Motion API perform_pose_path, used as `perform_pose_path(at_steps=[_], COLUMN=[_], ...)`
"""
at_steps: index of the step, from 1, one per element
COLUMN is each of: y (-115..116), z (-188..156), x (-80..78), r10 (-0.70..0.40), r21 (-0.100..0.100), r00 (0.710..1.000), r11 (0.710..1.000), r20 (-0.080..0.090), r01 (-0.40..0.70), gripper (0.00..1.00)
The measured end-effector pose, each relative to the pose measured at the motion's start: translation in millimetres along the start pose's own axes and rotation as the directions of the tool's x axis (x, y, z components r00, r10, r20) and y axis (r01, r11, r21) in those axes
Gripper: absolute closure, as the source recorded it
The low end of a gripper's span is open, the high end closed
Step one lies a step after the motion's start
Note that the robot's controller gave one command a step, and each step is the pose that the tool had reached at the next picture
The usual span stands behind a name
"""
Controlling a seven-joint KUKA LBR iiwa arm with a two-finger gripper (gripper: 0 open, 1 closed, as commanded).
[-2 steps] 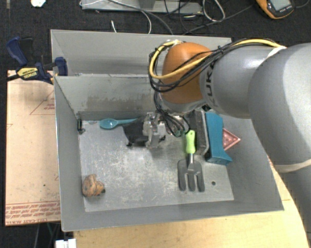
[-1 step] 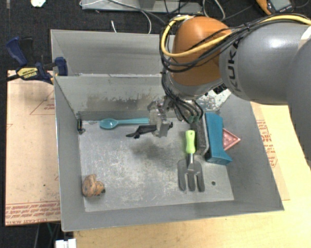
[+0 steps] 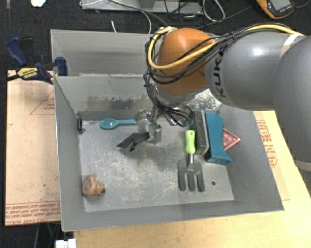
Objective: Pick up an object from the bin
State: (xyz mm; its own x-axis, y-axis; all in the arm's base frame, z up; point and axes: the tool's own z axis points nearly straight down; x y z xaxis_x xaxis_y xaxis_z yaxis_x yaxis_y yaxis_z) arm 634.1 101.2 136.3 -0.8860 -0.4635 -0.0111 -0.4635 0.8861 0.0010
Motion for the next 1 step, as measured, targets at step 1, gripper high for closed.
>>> perform_pose_path(at_steps=[1], y=[-0.2], z=[-42.4], x=[2.8], r10=[-0.121], r21=[-0.002], r00=[0.993], r11=[0.993], r20=[-0.003], r01=[0.121], gripper=[1.0])
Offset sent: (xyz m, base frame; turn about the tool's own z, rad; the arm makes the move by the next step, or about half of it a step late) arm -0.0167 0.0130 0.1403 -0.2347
